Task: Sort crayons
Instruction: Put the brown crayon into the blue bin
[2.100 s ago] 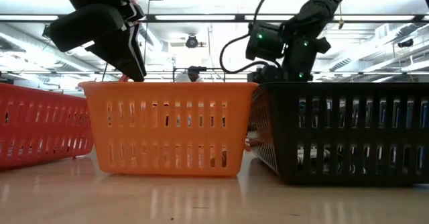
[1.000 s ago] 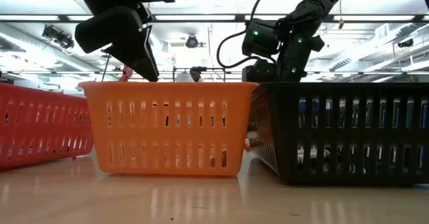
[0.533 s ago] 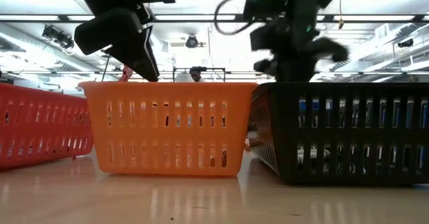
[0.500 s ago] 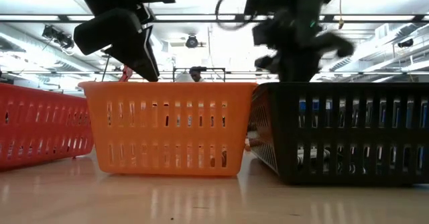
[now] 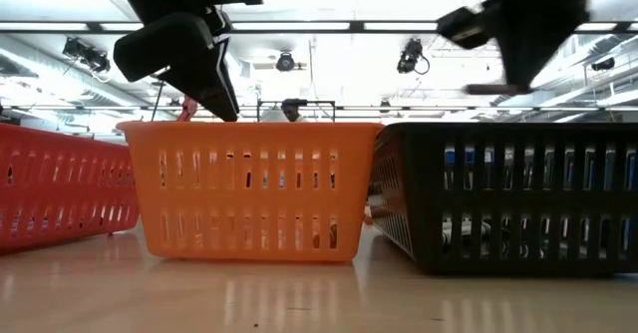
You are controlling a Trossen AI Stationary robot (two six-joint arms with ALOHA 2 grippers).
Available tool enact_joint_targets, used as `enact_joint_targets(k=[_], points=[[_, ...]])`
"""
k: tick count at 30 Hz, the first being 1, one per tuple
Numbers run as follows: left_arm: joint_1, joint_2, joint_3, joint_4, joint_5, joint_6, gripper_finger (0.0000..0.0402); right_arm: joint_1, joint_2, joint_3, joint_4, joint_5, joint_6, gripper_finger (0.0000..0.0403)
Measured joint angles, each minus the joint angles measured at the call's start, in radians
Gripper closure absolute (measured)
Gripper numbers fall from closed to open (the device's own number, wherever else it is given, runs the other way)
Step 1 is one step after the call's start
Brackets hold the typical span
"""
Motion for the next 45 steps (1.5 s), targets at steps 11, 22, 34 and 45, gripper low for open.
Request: enact_joint_targets(k=[11,22,34,45], points=[[0.0,0.0,0.0,0.019,0.0,0.0,0.0281,0.212,0.002,-0.011,-0.175,0.079,0.213,0.0375],[0.0,0.0,0.0,0.06,0.0,0.002,0.0281,0.317,0.002,-0.158,-0.17,0.071,0.22,0.0375],[0.014,0.0,0.0,0.061,0.0,0.054,0.0281,0.413,0.003,-0.224,-0.034,0.204,-0.445,0.0374],[0.04,0.0,0.0,0.046,0.0,0.057,0.0281,0.416,0.003,-0.225,0.074,0.213,-0.724,0.0344]])
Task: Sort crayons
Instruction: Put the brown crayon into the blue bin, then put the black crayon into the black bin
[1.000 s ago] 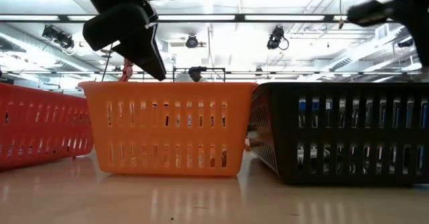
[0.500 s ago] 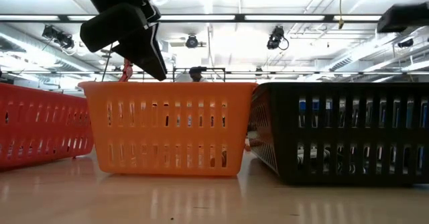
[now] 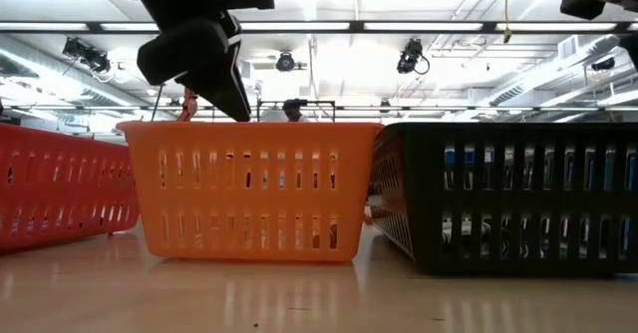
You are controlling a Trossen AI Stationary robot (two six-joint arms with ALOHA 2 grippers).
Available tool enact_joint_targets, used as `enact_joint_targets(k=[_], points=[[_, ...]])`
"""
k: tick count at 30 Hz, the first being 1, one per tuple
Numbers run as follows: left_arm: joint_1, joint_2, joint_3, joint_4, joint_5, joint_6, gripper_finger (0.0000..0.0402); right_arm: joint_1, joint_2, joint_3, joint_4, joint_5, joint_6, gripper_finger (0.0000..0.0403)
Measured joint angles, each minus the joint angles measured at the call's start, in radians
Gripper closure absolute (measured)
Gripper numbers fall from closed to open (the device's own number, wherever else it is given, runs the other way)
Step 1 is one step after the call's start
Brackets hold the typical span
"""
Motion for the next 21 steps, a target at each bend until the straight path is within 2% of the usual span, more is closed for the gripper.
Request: enact_joint_targets(k=[7,13,21], points=[[0.0,0.0,0.0,0.0,0.0,-0.004,0.0281,-0.011,0.0,0.0,0.004,-0.025,-0.006,0.0308],[0.0,0.0,0.0,0.001,0.0,-0.004,0.0281,-0.029,-0.001,0.0,0.011,0.205,0.064,0.03],[0.0,0.0,0.0,0.007,0.0,-0.004,0.0281,-0.156,-0.002,0.0,0.1,0.21,0.086,0.0305]])
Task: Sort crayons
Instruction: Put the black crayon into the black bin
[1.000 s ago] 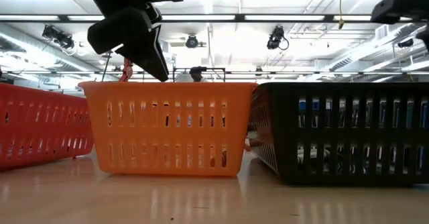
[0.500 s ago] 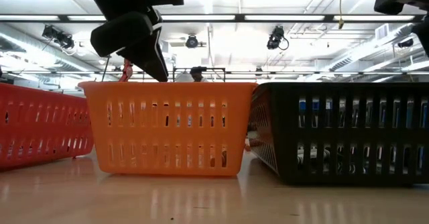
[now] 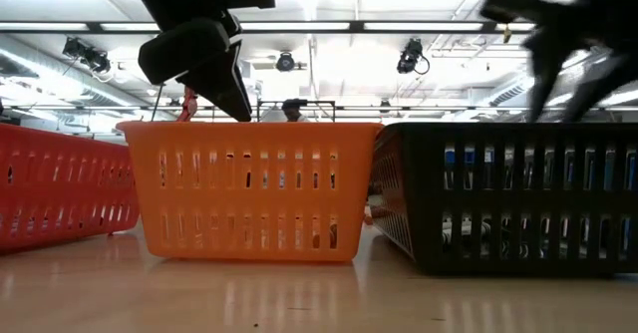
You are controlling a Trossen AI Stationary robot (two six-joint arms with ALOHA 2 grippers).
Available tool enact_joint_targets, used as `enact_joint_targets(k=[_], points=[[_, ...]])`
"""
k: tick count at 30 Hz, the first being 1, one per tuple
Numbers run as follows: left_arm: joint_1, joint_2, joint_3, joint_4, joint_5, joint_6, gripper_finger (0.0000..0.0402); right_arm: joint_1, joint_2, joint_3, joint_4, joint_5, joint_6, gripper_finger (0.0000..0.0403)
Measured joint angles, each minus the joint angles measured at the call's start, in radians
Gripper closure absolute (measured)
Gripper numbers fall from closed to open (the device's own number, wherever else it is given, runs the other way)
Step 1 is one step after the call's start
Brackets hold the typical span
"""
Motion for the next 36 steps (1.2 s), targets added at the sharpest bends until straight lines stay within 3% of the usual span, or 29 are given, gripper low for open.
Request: enact_joint_targets(k=[6,18,27,36], points=[[0.0,0.0,0.0,0.0,0.0,0.0,0.0281,-0.125,0.0,0.0,0.078,-0.053,-0.006,0.0305],[0.0,0.0,0.0,0.0,0.0,0.0,0.0281,-0.42,0.0,-0.005,0.282,-0.283,0.001,0.0305],[0.0,0.0,0.0,0.0,0.0,0.0,0.0281,-0.559,0.001,-0.144,0.513,-0.381,-0.02,0.0305],[0.0,0.0,0.0,0.0,0.0,0.004,0.0281,-0.672,0.001,-0.246,0.639,-0.586,0.032,0.0305]])
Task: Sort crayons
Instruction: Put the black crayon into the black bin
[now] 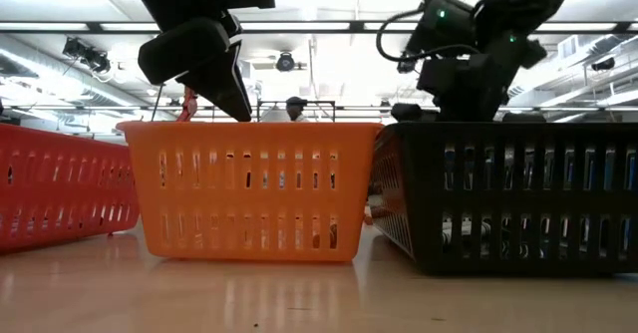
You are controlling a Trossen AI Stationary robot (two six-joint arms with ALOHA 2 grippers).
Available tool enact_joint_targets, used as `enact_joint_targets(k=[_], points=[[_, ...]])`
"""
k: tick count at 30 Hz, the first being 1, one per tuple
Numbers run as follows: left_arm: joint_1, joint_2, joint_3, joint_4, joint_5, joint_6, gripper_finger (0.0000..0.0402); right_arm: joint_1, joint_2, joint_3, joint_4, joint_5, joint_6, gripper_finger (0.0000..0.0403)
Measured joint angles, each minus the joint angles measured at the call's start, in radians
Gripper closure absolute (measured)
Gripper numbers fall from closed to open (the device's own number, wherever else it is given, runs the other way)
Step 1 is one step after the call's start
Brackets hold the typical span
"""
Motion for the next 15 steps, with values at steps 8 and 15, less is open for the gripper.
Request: enact_joint_targets(k=[8,15], points=[[0.0,0.0,0.0,0.0,0.0,0.0,0.0281,-0.072,0.0,-0.059,0.087,-0.093,0.023,0.0305],[0.0,0.0,0.0,0.0,0.0,0.0,0.0281,-0.086,0.0,-0.123,0.188,-0.108,0.027,0.0305]])
